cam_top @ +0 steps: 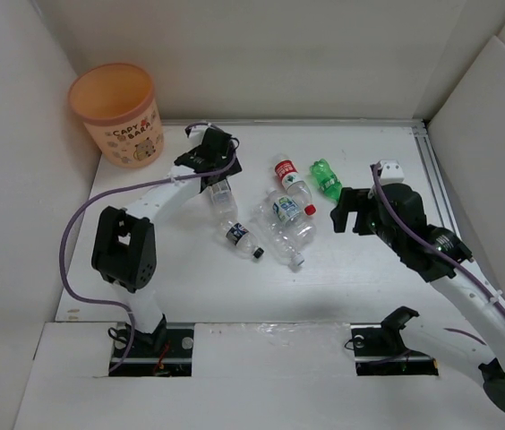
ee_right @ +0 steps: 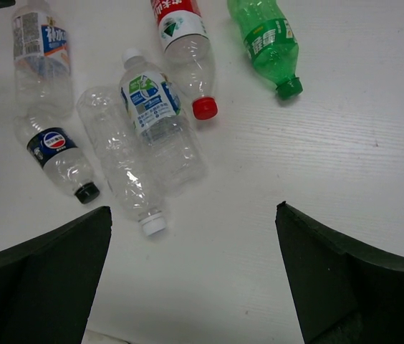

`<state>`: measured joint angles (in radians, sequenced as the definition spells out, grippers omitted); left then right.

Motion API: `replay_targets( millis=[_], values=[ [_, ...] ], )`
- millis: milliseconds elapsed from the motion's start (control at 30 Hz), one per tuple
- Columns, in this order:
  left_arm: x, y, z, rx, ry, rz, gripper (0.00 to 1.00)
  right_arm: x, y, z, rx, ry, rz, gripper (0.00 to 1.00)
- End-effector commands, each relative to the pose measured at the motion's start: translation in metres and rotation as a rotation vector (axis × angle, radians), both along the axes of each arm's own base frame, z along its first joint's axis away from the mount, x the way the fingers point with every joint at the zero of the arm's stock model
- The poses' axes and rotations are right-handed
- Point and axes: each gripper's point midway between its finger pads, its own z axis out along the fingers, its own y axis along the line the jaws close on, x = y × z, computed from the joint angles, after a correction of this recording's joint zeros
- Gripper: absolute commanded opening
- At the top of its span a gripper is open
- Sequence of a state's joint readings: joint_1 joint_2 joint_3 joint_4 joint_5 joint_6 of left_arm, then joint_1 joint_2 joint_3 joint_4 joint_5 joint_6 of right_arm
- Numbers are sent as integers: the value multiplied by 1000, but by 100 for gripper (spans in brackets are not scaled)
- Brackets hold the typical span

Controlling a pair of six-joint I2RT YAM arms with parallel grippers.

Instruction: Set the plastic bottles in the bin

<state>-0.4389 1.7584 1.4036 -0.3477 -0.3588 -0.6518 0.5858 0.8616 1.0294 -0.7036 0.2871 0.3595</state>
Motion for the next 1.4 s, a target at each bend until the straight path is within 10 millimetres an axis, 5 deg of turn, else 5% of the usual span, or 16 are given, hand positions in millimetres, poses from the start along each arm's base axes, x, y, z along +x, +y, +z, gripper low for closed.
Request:
replay_targets(
  millis=[0, 367, 500, 667, 733, 900, 933, 967, 1000, 1033, 1067, 1133, 1200, 1233, 1300, 1367],
  values=[
    [7, -5, 8, 8, -7, -26, 100, 5, 10, 12, 51, -50, 13, 100],
    [17, -13, -66, 53, 162, -9, 91, 1, 10, 13, 57, -59, 23, 100],
    [23, -12, -81, 81, 184, 4, 68, 1, 11, 13, 65, -57, 19, 100],
    [38, -9, -76, 125, 187, 43, 14, -3, 13, 18, 80, -70, 36, 100],
    [54, -17, -46, 95, 116, 38, 0, -3, 13, 18, 80, -70, 36, 100],
    [94, -23, 84, 25, -164, 20, 0, -3, 13, 18, 80, -70, 36, 100],
    [103, -26, 138, 5, -267, 4, 0, -3, 13, 18, 80, -70, 36, 100],
    [109, -20, 160, 2, -312, 18, 0, -3, 13, 18, 80, -70, 36, 100],
    [117, -9, 172, -2, -328, 28, 0, -2, 14, 21, 87, -80, 36, 100],
    [123, -2, 224, -54, -441, 44, 0, -1, 16, 24, 99, -89, 46, 100],
    [126, 5, 244, -92, -485, 31, 0, -1, 17, 22, 99, -89, 46, 100],
    [133, 47, 284, -146, -594, 94, 0, 0, 23, 20, 116, -78, 65, 100],
    [135, 74, 296, -174, -645, 143, 0, 4, 32, 14, 124, -70, 88, 100],
    [129, 96, 333, -192, -758, 177, 0, 2, 38, 17, 138, -74, 114, 100],
    [126, 116, 338, -169, -803, 229, 0, 6, 44, 10, 140, -64, 127, 100],
    [113, 144, 374, -163, -910, 312, 0, 8, 47, 4, 135, -48, 135, 100]
  ],
)
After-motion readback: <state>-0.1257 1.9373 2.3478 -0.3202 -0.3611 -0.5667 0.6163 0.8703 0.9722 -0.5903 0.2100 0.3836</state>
